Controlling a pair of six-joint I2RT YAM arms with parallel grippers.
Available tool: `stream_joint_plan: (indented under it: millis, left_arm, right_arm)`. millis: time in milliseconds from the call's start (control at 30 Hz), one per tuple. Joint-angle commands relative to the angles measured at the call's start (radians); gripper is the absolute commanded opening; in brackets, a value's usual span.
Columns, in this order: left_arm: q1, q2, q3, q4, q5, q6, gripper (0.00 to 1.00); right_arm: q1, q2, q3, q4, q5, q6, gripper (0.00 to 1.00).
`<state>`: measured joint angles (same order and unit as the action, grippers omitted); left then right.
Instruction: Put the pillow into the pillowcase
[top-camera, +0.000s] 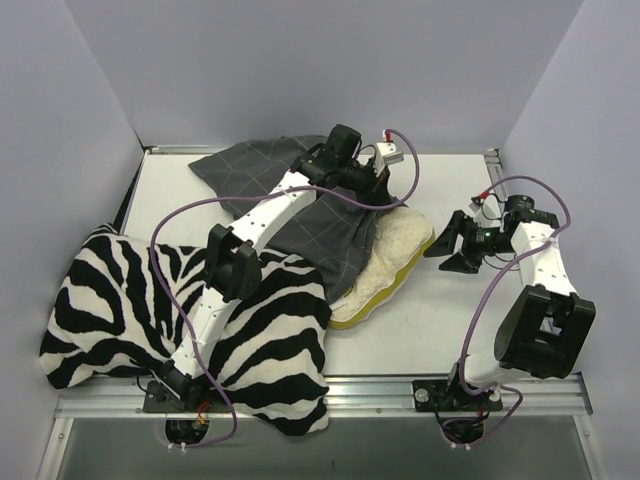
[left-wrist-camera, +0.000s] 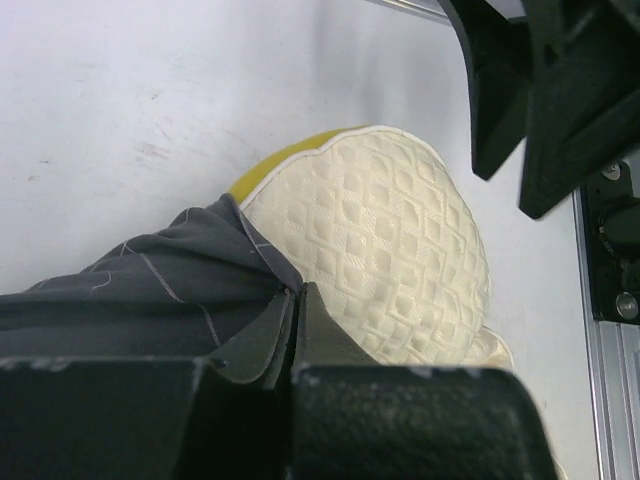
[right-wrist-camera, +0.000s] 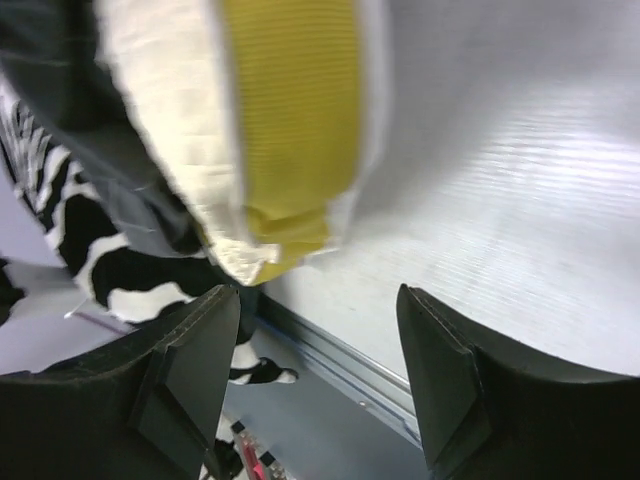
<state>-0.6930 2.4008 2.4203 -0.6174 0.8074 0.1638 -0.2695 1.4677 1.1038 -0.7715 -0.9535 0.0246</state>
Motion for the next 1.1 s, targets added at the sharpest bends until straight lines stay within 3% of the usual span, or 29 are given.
stream_joint_plan:
  millis: [0, 133, 233, 333, 367, 467, 633, 733, 867, 967, 1067]
  left_arm:
    - [-0.005, -0.028, 0.059, -0.007, 0.071, -0.014, 0.00]
    - [-0.016, -0.025, 0.054, -0.004, 0.081, -0.007, 0.00]
    - [-0.022, -0.019, 0.054, 0.001, 0.081, -0.004, 0.00]
    - [-0.034, -0.012, 0.069, 0.013, 0.096, -0.012, 0.00]
    - [-0.043, -0.009, 0.074, 0.018, 0.107, -0.017, 0.00]
    - [-0.065, -0.005, 0.098, 0.054, 0.175, -0.069, 0.00]
    - [-0.083, -0.011, 0.126, 0.155, 0.283, -0.250, 0.00]
    - [-0.091, -0.011, 0.119, 0.217, 0.277, -0.340, 0.00]
    - [-0.066, -0.009, 0.074, 0.321, 0.202, -0.446, 0.00]
    - [-0.059, 0.004, 0.097, 0.308, 0.130, -0.428, 0.05]
    - [-0.076, 0.020, 0.115, 0.291, 0.162, -0.429, 0.06]
  right_arm:
    - [-0.020, 0.000, -0.022, -0.036, 0.163, -0.025, 0.64]
    - [0.045, 0.042, -0.085, 0.336, 0.144, 0.181, 0.63]
    - [0.114, 0.080, -0.133, 0.645, 0.084, 0.363, 0.56]
    - [0.203, 0.109, -0.166, 0.879, 0.094, 0.472, 0.30]
    - [0.228, 0.117, -0.171, 0.935, 0.090, 0.504, 0.15]
    - [0.304, 0.123, -0.182, 1.133, 0.053, 0.653, 0.02]
    - [0.337, 0.138, -0.220, 1.417, -0.011, 0.866, 0.00]
    - [0.368, 0.131, -0.239, 1.538, -0.086, 0.956, 0.00]
    - [0.420, 0.036, -0.280, 1.539, -0.166, 0.861, 0.00]
    - [0.450, -0.043, -0.283, 1.309, -0.159, 0.671, 0.00]
    - [0.449, -0.041, -0.280, 1.284, -0.139, 0.621, 0.00]
